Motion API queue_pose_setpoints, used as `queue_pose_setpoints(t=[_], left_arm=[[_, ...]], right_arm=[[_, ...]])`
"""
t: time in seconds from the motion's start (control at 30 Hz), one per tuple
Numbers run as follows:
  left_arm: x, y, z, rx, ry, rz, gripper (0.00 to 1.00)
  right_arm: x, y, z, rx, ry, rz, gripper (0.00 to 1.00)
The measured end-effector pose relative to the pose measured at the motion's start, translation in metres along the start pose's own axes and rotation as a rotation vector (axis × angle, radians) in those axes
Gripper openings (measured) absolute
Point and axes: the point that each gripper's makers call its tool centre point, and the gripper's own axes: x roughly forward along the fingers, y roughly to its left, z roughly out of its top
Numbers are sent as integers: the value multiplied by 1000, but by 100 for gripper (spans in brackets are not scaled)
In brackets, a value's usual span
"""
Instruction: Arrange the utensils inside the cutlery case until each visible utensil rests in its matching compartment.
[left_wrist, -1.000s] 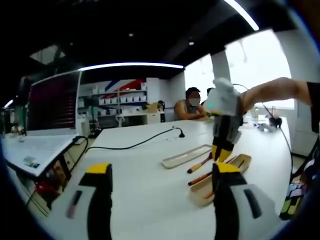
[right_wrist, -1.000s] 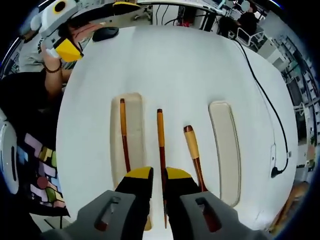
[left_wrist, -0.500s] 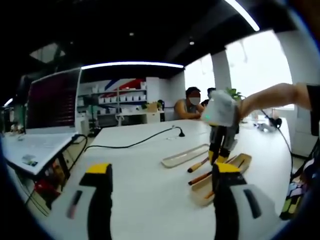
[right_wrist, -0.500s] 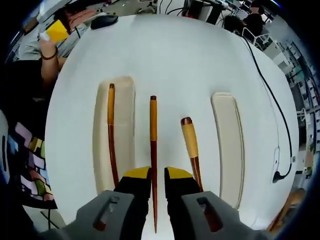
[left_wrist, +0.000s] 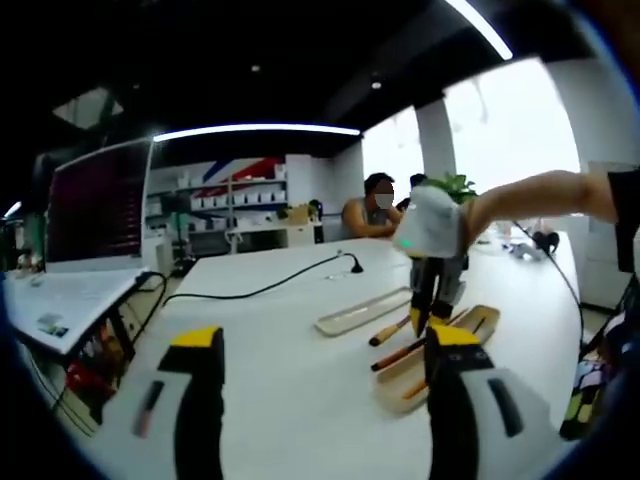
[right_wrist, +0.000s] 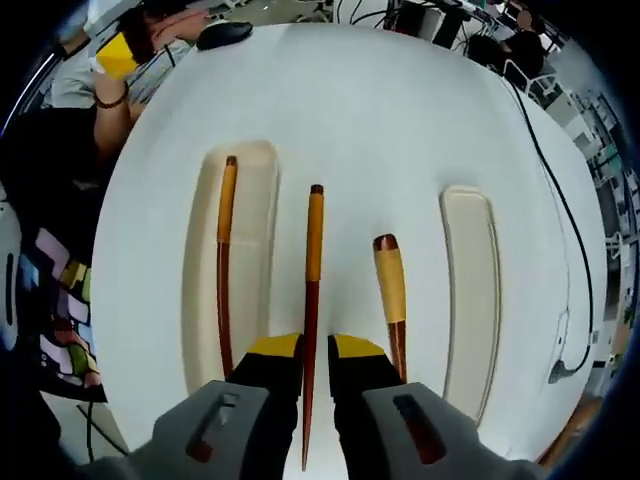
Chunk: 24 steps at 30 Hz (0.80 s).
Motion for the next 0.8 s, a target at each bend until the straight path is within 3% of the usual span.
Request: queue_pose_setpoints(t=[0.13, 0.2, 0.3, 0.5, 0.63, 0.8], left_arm=[[0, -4, 0, -7, 0, -17, 87], [1, -5, 0, -9, -1, -22, 87], [1, -7, 0, -17, -5, -31, 87], [0, -6, 1, -18, -10, -34, 87], [2, -4, 2, -22, -16, -42, 87], [5, -2, 3, -28, -18, -48, 87]], right_arm=[[-1, -2, -1, 16, -13, 1, 9], [-1, -2, 0, 88, -31, -11, 8], [0, -5, 1, 124, -48, -5, 3], [0, -3, 2, 60, -16, -34, 2], [0, -3, 2, 18, 63, -73, 2], [-3, -5, 3, 36, 53, -69, 1]])
